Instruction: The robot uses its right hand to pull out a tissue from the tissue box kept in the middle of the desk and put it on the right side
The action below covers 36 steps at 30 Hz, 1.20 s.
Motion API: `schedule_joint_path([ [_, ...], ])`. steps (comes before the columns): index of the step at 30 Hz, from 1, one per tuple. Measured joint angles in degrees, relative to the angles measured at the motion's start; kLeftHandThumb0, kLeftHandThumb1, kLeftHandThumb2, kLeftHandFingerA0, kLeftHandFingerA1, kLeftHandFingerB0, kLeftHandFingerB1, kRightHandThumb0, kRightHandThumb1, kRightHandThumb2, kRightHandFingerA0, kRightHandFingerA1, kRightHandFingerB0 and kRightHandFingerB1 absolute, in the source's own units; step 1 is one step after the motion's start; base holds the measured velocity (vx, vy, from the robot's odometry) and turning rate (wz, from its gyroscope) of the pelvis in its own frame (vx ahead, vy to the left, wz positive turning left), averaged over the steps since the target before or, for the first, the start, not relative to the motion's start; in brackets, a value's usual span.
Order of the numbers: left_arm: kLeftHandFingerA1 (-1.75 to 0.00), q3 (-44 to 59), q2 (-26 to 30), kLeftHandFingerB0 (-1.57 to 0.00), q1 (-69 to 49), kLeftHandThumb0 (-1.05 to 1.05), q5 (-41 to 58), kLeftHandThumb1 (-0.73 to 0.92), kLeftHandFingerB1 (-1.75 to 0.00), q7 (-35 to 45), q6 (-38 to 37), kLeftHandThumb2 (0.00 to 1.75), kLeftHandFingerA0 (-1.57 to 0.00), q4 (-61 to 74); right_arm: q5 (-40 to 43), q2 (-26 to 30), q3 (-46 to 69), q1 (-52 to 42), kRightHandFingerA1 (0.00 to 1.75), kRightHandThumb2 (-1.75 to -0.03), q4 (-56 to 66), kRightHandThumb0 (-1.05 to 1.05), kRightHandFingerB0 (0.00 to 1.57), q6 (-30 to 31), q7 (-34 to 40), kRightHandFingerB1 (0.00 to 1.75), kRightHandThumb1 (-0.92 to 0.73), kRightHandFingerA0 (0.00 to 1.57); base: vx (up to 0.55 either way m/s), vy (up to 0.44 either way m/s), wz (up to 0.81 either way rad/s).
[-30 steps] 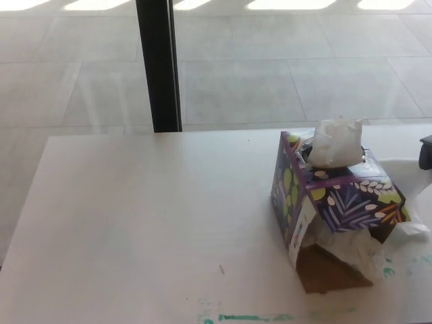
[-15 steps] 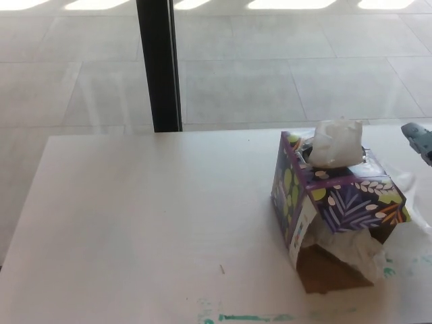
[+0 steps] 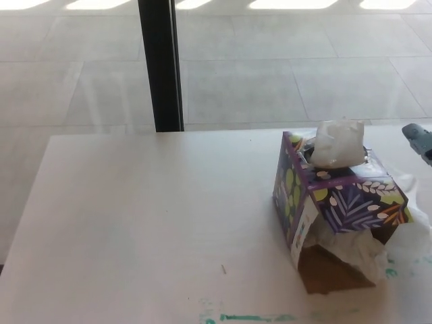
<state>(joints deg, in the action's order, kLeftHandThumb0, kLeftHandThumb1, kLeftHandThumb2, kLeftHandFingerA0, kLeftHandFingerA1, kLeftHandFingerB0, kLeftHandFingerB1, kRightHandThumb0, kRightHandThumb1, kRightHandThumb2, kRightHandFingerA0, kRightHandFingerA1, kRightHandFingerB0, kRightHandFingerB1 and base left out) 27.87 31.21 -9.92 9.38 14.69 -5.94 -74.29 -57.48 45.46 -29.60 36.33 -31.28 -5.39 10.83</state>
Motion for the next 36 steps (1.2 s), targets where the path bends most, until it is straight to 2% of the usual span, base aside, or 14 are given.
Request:
schedule_joint_path([
  [14,-0.61,0.0,-0.06,-0.51,0.01,-0.76,0.03,0.9,-0.47,0.0,0.0,0.67,-0.54,0.0,0.03,6.64,5.15,-0.81,0.19,-0.86,8.48,-0.84,0.0,3.07,-11.4,0.02,-0.46,0.0,0.0,0.0,0.0],
  [36,-0.61,-0.02,-0.09,-0.51,0.38,-0.76,0.09,0.9,-0.47,0.0,0.0,0.67,-0.54,0.0,0.67,10.91,11.79,-4.69,0.19,-0.86,17.55,-0.84,0.0,8.23,-28.54,0.02,-0.46,0.0,0.0,0.0,0.0],
])
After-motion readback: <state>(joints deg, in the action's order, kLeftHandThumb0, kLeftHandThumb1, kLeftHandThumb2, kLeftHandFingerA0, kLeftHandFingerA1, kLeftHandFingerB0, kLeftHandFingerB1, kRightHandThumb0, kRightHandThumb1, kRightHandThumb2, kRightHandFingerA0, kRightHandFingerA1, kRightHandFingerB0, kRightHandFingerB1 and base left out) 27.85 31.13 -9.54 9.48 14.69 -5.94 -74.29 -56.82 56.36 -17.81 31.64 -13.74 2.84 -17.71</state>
